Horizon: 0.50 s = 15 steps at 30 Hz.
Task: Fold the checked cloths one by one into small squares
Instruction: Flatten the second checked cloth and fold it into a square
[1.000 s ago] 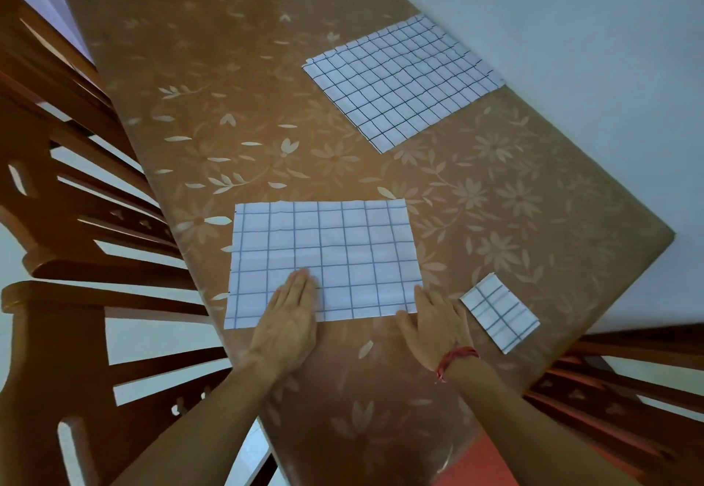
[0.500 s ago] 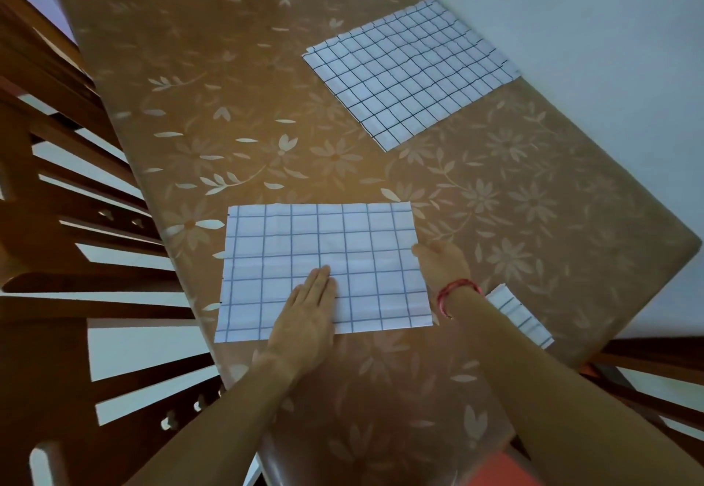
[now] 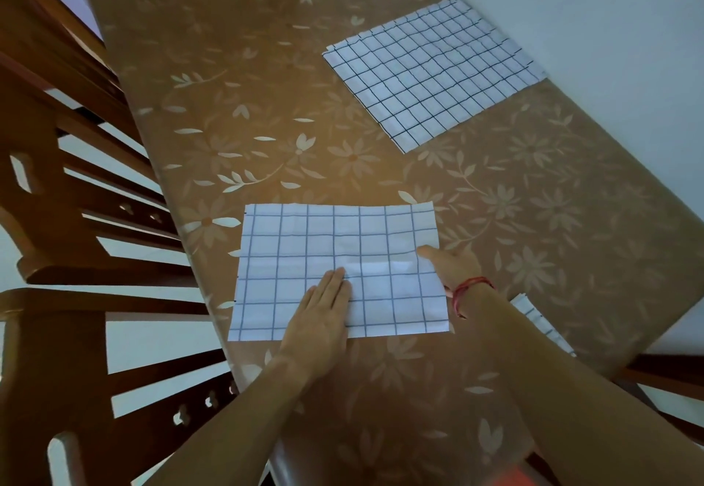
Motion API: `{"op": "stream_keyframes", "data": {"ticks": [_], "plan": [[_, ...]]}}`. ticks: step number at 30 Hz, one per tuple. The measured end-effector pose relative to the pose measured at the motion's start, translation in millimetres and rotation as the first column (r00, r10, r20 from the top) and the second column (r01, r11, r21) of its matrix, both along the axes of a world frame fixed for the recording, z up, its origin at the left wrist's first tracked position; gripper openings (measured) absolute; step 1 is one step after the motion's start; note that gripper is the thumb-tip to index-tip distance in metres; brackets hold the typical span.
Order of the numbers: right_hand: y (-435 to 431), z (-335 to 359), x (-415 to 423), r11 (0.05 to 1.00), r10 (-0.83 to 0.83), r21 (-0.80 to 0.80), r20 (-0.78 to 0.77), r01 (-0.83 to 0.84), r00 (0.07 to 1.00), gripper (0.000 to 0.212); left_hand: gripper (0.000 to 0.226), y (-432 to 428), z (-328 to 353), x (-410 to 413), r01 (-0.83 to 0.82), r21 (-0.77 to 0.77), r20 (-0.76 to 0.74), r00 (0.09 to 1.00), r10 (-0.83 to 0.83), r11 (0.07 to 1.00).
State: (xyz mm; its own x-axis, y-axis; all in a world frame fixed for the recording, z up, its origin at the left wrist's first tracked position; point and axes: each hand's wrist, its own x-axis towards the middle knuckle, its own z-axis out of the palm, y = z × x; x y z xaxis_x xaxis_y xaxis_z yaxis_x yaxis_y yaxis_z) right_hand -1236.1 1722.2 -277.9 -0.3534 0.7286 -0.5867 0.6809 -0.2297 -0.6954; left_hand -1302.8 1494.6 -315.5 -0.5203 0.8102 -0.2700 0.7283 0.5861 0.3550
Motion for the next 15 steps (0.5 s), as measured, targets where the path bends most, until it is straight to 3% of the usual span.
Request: {"op": "stream_keyframes", "data": {"ticks": [4,9,12,15], "plan": [[-4,-4,11,0.999,0.002,0.037,-0.017,-0.001,1.000,0.036,0.059,0,3,0,0.005,0.018,0.004,1.000,-0.005,1.000],[-10,-1,28,0.980,-0.188,0.055,-0.075,0.192,0.979,0.025,0.064,4,13,3,0.027,0.075,0.021,0.999,-0.028,0.997],[-19,-1,40,0.960,-0.257,0.088,-0.091,0.265,0.962,0.027,0.068,7,16,10,0.039,0.132,0.052,0.998,-0.046,0.990],[-31,1,51,0.934,-0.356,0.005,-0.086,0.357,0.931,0.036,0.069,6,16,19,0.078,0.158,0.049,0.995,-0.087,0.984]]}}
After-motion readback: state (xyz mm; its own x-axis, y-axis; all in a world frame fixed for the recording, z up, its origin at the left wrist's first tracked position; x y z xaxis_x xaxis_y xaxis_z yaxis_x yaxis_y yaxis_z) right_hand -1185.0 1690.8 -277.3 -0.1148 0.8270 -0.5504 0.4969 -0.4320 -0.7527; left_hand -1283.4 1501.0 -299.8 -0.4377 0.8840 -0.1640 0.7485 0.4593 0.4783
